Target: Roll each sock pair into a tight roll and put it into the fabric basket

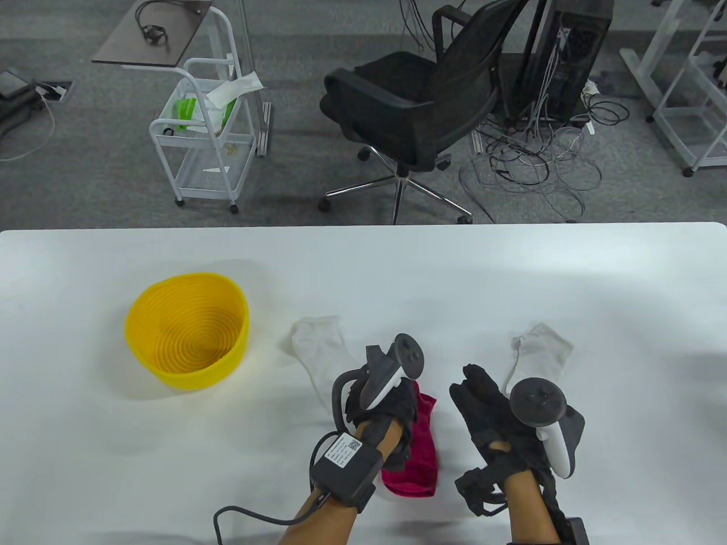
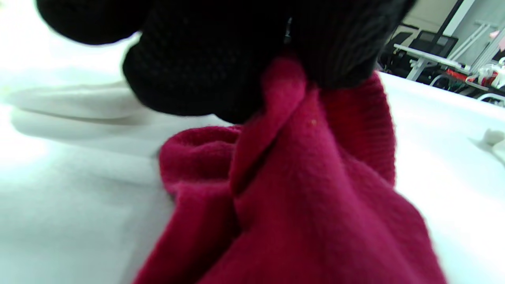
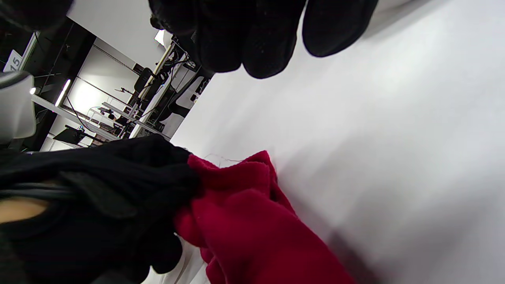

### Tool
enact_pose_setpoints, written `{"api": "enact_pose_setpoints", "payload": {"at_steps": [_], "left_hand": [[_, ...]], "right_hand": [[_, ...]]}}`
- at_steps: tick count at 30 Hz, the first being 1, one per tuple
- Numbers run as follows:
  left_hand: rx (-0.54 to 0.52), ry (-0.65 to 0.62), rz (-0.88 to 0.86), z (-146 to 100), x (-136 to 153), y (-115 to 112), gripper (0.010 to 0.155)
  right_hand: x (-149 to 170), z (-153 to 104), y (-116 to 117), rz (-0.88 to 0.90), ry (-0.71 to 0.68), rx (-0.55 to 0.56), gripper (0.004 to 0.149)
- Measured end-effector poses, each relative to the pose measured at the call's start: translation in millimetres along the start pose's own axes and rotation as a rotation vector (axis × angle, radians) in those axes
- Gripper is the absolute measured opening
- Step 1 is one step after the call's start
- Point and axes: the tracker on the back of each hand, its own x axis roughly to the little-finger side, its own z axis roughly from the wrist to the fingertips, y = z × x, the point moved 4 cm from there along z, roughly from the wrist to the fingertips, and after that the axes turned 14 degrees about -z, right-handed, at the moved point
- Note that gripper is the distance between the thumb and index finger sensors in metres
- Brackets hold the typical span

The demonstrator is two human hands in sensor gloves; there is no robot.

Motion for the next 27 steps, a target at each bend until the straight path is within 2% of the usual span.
{"api": "enact_pose_setpoints", "payload": {"at_steps": [5,10,18,22,27], "left_hand": [[0.001,0.021,0.007,2.9,2.3,2.6,0.043],[-0.055,0.037,0.036,1.8,9.3,9.2,0.057],[-0.111,-0.042,-0.025,-22.2,27.6,38.7,0.056],[-0.091,-0.073,-0.057,-31.9,37.7,43.6,0.056],[-0.050,-0.088,-0.103,-31.0,45.2,42.1,0.058]], "right_hand": [[-0.3,0.1,0.6,-0.001,-0.001,-0.003,0.079],[-0.1,0.1,0.5,0.001,-0.002,-0.001,0.079],[-0.2,0.7,2.5,-0.020,0.001,-0.007,0.079],[-0.3,0.9,3.6,-0.035,0.002,-0.008,0.078],[-4.6,-1.5,3.7,-0.078,-0.010,0.007,0.075]]}}
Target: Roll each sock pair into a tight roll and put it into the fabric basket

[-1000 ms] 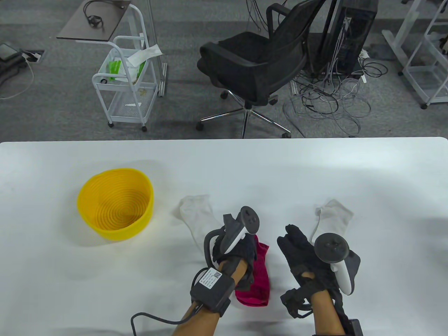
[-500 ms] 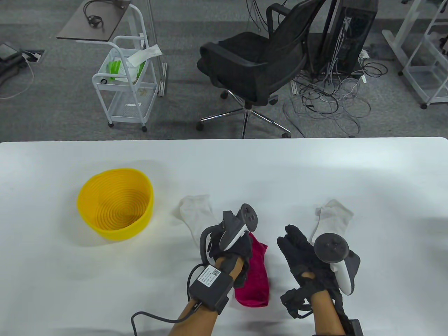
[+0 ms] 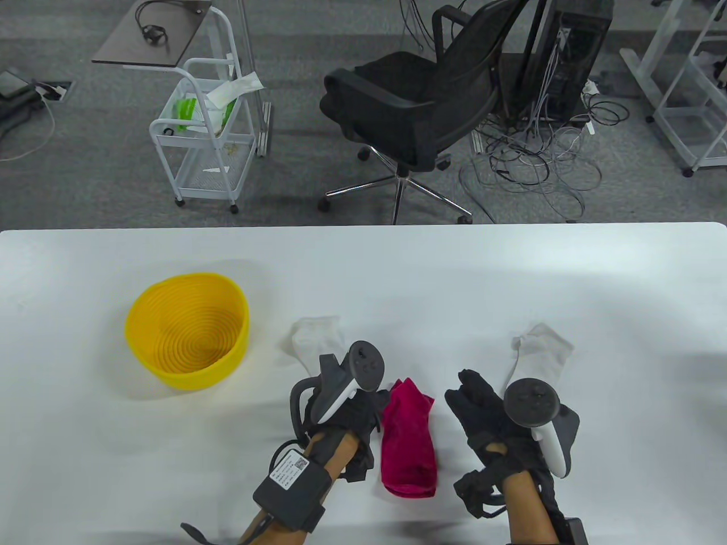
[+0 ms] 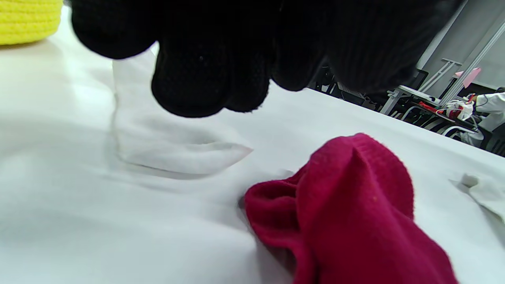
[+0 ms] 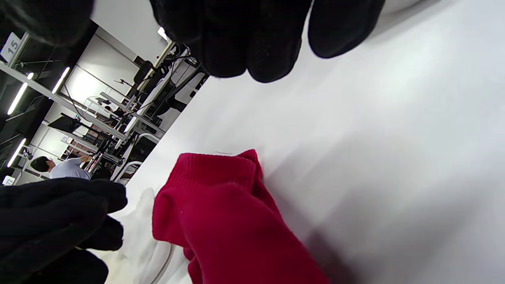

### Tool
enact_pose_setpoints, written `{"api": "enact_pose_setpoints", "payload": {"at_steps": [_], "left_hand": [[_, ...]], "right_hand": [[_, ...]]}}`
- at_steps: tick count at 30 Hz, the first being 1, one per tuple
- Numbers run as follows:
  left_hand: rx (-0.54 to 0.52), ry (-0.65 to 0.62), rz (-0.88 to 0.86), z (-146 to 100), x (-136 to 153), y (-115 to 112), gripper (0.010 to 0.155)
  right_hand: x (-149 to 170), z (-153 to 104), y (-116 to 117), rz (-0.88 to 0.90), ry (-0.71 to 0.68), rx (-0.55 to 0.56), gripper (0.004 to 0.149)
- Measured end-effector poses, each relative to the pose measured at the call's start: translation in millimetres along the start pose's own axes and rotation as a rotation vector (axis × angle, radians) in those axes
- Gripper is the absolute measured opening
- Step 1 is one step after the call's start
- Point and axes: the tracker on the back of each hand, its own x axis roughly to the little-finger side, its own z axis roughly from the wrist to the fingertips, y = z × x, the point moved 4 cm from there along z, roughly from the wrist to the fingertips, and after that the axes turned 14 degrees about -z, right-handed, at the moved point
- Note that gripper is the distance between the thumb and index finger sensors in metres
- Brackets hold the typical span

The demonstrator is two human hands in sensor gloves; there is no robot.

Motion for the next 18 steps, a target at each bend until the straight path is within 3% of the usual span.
{"api": "enact_pose_setpoints", "payload": {"at_steps": [10,14,18], "left_hand": [[0.076,-0.002,-0.116,26.5,-15.3,-15.8,0.063],[0.093,0.006,-0.086,35.0,-22.6,-28.3,0.066],[0.080,-0.006,-0.050,39.1,-24.8,-37.2,0.066]], "right_hand": [[-26.9,-17.7,-2.0,-0.122,-0.150,-0.004,0.054],[-44.1,-26.9,15.9,-0.291,-0.250,-0.128,0.043],[-59.0,-36.2,41.5,-0.477,-0.318,-0.251,0.045]]}}
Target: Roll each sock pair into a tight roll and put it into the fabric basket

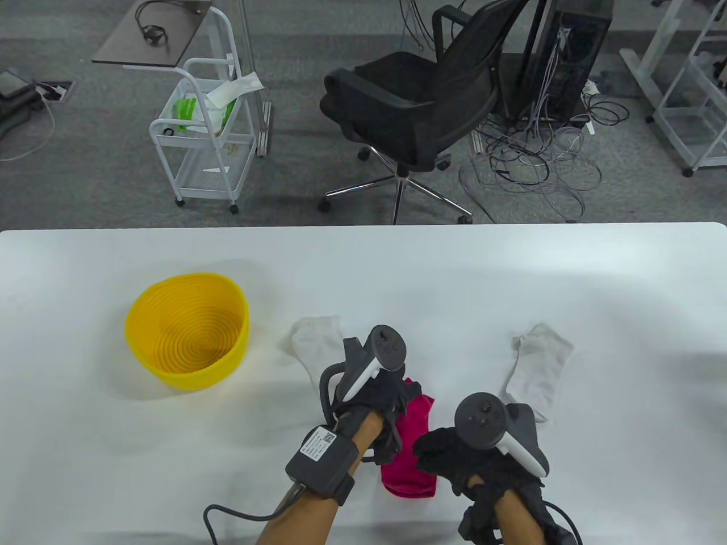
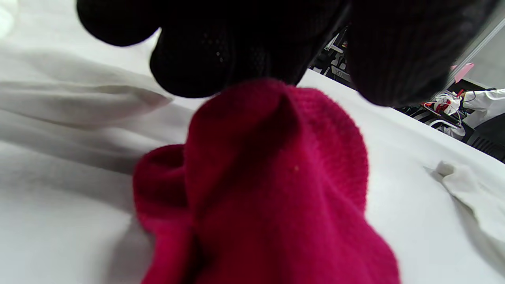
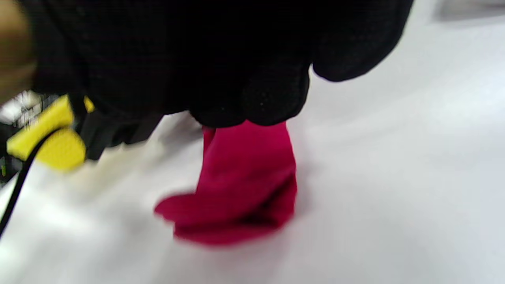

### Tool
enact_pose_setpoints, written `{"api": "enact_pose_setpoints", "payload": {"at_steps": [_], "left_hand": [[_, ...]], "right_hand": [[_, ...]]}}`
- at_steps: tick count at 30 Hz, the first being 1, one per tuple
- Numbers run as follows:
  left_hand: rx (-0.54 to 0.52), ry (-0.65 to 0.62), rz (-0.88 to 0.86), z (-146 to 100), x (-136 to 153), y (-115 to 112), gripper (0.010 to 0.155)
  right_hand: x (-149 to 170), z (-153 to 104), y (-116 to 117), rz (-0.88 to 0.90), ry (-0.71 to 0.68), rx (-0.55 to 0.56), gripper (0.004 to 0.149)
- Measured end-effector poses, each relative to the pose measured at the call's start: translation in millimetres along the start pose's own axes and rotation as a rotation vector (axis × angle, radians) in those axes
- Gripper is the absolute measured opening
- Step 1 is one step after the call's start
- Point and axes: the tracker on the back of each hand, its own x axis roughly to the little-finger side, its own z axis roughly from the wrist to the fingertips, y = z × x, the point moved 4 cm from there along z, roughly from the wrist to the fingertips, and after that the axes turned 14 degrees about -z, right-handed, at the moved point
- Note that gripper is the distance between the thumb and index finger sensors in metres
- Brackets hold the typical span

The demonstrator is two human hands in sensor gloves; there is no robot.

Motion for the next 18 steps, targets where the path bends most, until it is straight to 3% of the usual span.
{"api": "enact_pose_setpoints", "payload": {"at_steps": [6,10,18], "left_hand": [[-0.001,-0.021,0.045,2.7,3.5,-9.4,0.058],[-0.008,-0.030,0.028,3.9,5.8,-9.4,0.048],[-0.007,-0.056,-0.018,2.1,5.9,-6.7,0.044]], "right_hand": [[-18.0,8.0,21.2,-0.139,-0.010,-0.109,0.058],[-19.6,14.6,31.1,-0.188,0.018,-0.141,0.056],[-14.5,21.3,36.7,-0.194,0.048,-0.165,0.041]]}}
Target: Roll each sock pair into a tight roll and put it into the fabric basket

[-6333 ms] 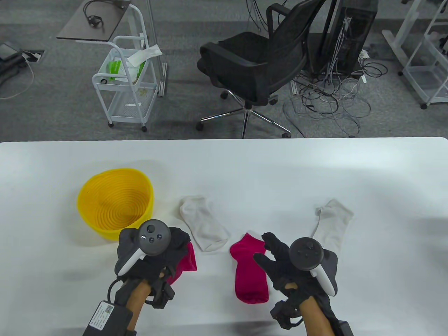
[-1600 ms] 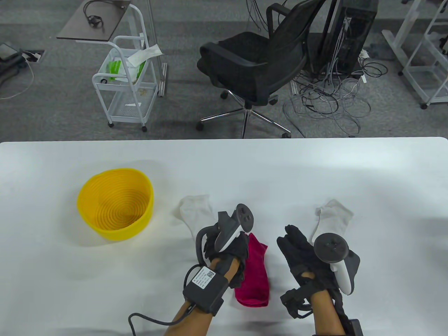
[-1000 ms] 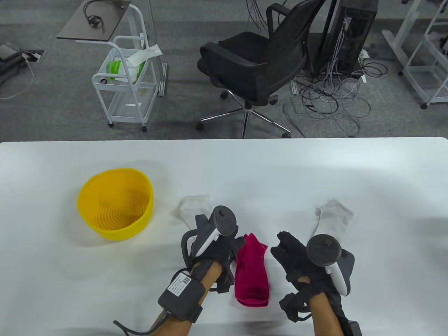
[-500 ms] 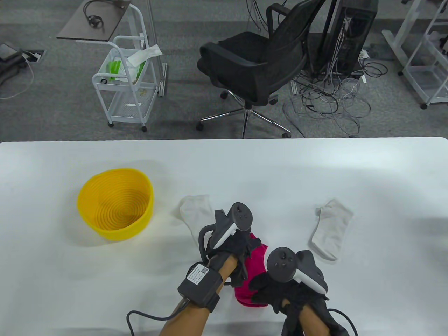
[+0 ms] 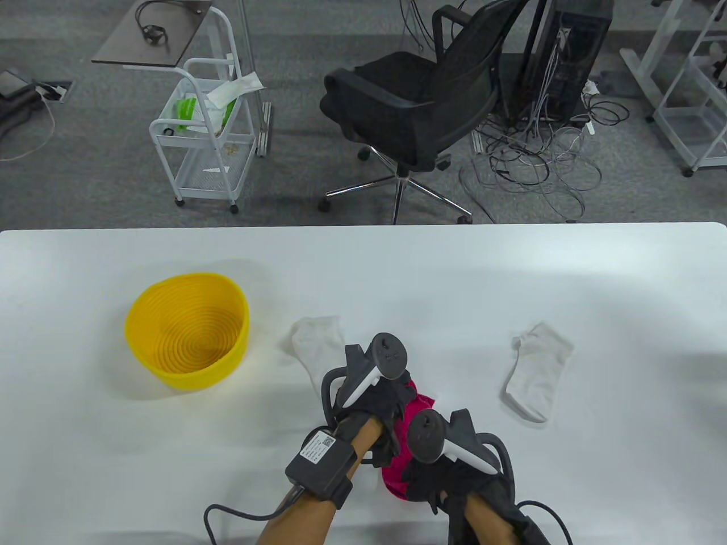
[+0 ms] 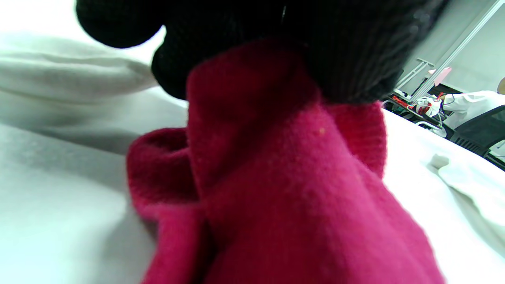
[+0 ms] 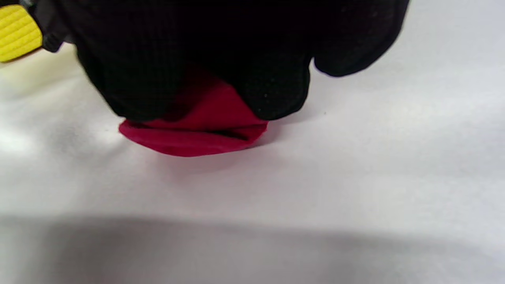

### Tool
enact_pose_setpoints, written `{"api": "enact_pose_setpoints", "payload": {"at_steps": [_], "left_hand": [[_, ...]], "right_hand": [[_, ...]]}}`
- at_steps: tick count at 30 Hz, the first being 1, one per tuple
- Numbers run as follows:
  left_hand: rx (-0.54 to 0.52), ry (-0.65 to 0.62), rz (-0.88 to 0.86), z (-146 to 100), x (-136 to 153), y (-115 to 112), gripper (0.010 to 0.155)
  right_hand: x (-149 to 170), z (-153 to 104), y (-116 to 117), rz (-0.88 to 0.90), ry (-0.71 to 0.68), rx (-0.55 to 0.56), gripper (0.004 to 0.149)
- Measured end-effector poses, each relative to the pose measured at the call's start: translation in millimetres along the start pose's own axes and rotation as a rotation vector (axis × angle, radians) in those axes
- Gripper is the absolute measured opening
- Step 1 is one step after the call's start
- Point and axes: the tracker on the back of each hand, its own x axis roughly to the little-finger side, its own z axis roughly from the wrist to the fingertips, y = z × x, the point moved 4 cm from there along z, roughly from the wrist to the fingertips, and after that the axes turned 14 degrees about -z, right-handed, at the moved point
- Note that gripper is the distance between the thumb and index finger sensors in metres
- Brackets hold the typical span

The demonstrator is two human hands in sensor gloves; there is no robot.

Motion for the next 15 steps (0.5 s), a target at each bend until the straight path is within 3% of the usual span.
{"api": "enact_pose_setpoints", "payload": {"at_steps": [9,15], "left_hand": [[-0.023,-0.034,-0.149,-4.3,-0.3,17.7,0.043],[0.014,-0.033,-0.188,-1.2,4.0,13.7,0.043]], "right_hand": [[10.0,-16.1,-13.2,0.094,-0.069,0.033,0.040],[6.0,-12.8,-9.3,0.061,-0.057,0.022,0.040]]}}
